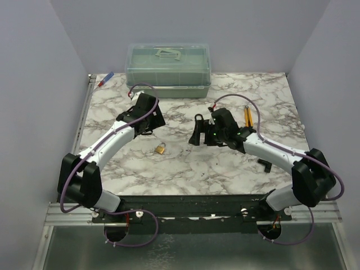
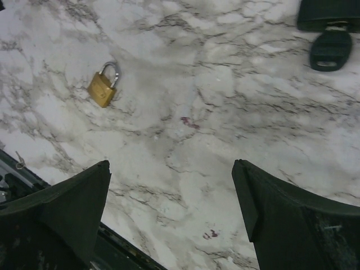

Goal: Unlock with the key

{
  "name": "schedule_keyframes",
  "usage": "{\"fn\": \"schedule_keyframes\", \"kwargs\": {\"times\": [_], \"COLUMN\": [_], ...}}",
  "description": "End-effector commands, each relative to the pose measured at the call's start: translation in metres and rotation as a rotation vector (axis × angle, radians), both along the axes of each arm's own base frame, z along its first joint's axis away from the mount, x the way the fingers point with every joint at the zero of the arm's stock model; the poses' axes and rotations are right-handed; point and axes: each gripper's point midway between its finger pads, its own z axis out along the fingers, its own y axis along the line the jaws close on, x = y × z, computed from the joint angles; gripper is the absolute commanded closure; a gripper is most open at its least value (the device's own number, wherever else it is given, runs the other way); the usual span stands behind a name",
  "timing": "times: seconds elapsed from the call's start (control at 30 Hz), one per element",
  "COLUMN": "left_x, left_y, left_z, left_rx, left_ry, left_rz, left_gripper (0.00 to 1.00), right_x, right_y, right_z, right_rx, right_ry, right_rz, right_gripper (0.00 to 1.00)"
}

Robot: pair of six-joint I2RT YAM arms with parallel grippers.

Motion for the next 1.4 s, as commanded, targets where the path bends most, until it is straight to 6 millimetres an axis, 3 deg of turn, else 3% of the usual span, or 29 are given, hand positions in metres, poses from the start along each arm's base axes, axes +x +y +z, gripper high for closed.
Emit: {"fn": "schedule_keyframes", "kwargs": {"times": [0.0,0.23,0.4,0.6,0.77,0.9,1.03,1.37], "left_x": [-0.001,-0.012,-0.025,-0.061,-0.088,-0.107,-0.122,-0.14], "left_y": [0.007,0.032,0.049,0.079,0.081,0.095,0.106,0.096], "left_z": [0.025,0.05,0.084,0.125,0.153,0.173,0.192,0.194], "left_rx": [-0.015,-0.003,0.002,-0.011,-0.055,-0.034,-0.033,-0.076], "left_ry": [-0.071,-0.141,-0.207,-0.273,-0.31,-0.331,-0.383,-0.372], "left_rz": [0.035,0.139,0.189,0.241,0.189,0.211,0.22,0.122], "left_gripper": [0.14,0.12,0.12,0.12,0.12,0.12,0.11,0.12], "right_x": [-0.011,-0.039,-0.064,-0.108,-0.141,-0.174,-0.192,-0.213], "right_y": [0.042,0.12,0.166,0.231,0.276,0.304,0.326,0.37], "right_z": [0.005,0.001,-0.001,-0.01,-0.025,-0.037,-0.05,-0.069], "right_rx": [-0.026,-0.056,-0.01,-0.034,-0.02,-0.061,-0.117,-0.165], "right_ry": [0.022,-0.002,-0.063,-0.138,-0.173,-0.224,-0.281,-0.377], "right_rz": [0.084,0.295,0.485,0.75,0.895,0.982,0.994,1.002], "right_gripper": [0.03,0.04,0.09,0.1,0.12,0.12,0.13,0.15]}}
